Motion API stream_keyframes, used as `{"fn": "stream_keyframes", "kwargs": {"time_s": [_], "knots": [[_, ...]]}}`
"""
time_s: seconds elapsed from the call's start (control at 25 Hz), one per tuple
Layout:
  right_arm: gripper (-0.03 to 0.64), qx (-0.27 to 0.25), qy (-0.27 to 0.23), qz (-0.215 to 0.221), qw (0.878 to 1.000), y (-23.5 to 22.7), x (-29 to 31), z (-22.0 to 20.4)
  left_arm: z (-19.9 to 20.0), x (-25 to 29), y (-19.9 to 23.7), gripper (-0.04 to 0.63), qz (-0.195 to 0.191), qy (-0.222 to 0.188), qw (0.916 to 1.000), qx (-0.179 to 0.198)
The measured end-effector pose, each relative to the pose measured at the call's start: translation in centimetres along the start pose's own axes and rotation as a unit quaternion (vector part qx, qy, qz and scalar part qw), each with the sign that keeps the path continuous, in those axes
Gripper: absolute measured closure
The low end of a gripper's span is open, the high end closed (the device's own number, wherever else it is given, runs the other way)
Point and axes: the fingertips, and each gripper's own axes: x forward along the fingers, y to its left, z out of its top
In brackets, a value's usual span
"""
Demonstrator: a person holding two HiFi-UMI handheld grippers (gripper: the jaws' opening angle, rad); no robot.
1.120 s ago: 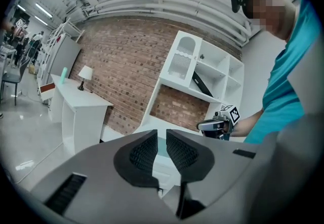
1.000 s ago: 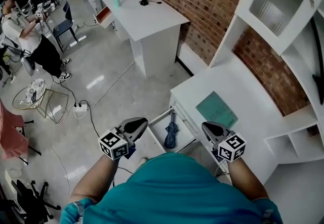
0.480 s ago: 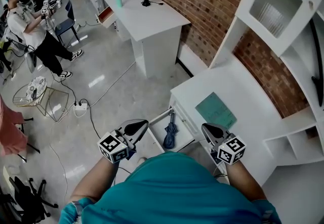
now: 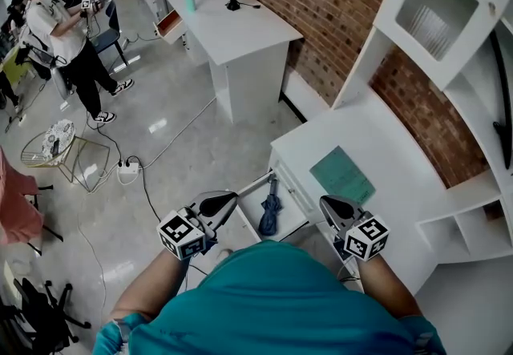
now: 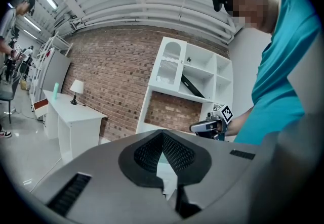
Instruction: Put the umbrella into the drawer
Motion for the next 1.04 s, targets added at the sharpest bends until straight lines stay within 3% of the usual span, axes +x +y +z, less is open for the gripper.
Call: {"fn": "stream_keyframes", "kwargs": {"time_s": [1.04], "knots": [[0.597,-0.011,0.012,0.005,1.0,0.09,0.54,0.43,0.52,-0.01,0.44,0.58,-0.005,-0.003,1.0,0.008]]}}
